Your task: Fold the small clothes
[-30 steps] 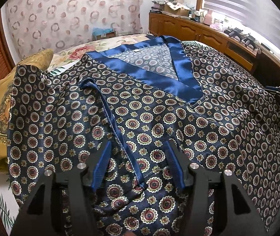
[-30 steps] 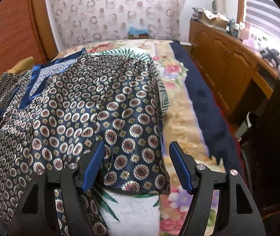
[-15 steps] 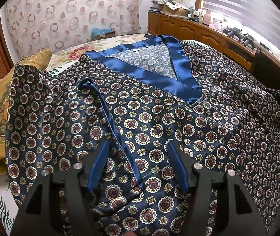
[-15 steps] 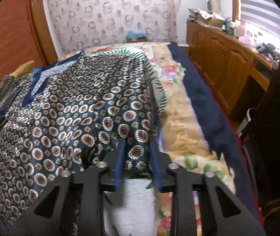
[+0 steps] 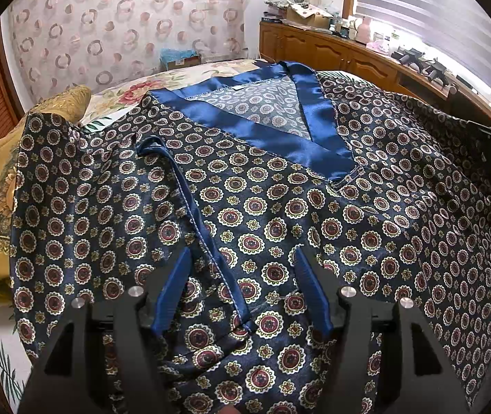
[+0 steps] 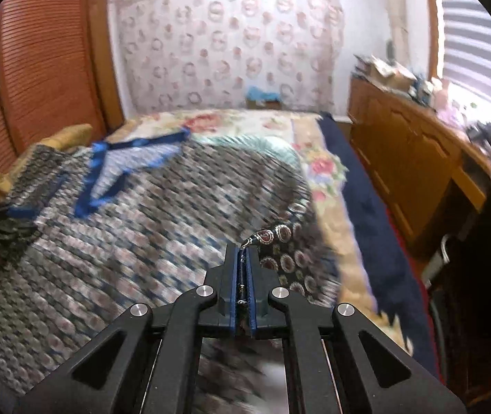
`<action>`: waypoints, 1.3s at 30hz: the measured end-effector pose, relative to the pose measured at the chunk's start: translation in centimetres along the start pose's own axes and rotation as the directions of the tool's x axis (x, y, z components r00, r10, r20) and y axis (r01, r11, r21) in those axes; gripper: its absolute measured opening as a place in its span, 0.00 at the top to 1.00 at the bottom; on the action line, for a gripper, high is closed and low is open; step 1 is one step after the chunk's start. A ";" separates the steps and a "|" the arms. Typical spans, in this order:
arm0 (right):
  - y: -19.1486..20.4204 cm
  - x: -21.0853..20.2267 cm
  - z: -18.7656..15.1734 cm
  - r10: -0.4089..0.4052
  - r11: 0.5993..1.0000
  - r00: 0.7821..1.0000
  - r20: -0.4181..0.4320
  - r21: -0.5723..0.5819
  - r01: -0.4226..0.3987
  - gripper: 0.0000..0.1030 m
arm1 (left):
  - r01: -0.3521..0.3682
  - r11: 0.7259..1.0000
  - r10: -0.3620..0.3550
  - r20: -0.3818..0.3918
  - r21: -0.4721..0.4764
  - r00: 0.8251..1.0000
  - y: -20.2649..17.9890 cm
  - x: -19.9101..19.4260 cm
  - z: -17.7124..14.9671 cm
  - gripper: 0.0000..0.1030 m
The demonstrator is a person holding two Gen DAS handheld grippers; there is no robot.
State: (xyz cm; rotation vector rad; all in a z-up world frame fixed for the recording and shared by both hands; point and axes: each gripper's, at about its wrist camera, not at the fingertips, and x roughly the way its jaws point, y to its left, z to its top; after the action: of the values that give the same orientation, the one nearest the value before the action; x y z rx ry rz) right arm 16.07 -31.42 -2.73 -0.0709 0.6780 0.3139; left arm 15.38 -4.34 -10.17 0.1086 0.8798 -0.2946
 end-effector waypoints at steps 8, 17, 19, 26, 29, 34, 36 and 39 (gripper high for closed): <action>5.6 3.1 -1.2 0.081 0.993 0.992 -0.092 -0.083 -0.088 0.98 | 0.000 1.000 0.000 0.000 0.000 1.000 0.0 0.0 0.0 0.39; 4.7 1.3 -2.2 0.062 0.996 0.993 -0.098 -0.052 -0.068 0.69 | -0.018 1.000 0.018 -0.002 0.006 1.000 -0.1 0.1 -0.1 0.38; 3.9 0.3 -2.1 0.033 0.998 0.997 -0.077 -0.047 -0.036 0.52 | -0.014 1.000 0.014 -0.002 0.002 1.000 0.0 0.0 -0.1 0.38; 0.1 0.6 -1.4 -0.079 0.997 0.993 -0.084 0.018 0.081 0.51 | -0.016 1.000 0.016 -0.003 0.003 1.000 -0.1 0.1 -0.1 0.37; -1.8 2.3 -1.8 -0.094 0.993 0.986 -0.135 0.065 0.103 0.52 | -0.015 1.000 0.015 -0.003 0.002 1.000 0.0 0.1 0.0 0.37; -3.1 4.1 -2.8 -0.099 0.988 0.975 -0.200 0.099 0.120 0.53 | -0.023 1.000 0.023 -0.004 0.016 1.000 -0.3 -0.3 -0.1 0.37; -3.0 3.9 -2.7 -0.087 0.989 0.977 -0.193 0.100 0.108 0.63 | -0.041 0.999 0.040 0.027 0.035 0.999 -0.9 -1.2 0.0 0.37; -2.4 4.4 -2.5 -0.092 0.993 0.975 -0.202 0.054 0.105 0.79 | -0.030 0.999 0.027 0.072 0.037 0.997 -1.3 -2.8 0.1 0.37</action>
State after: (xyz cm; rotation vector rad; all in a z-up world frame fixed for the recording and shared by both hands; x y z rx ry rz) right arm 18.50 -32.92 -7.56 -0.0750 0.8796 0.1909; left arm 13.35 -5.06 -7.91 0.1452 0.8008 -0.2868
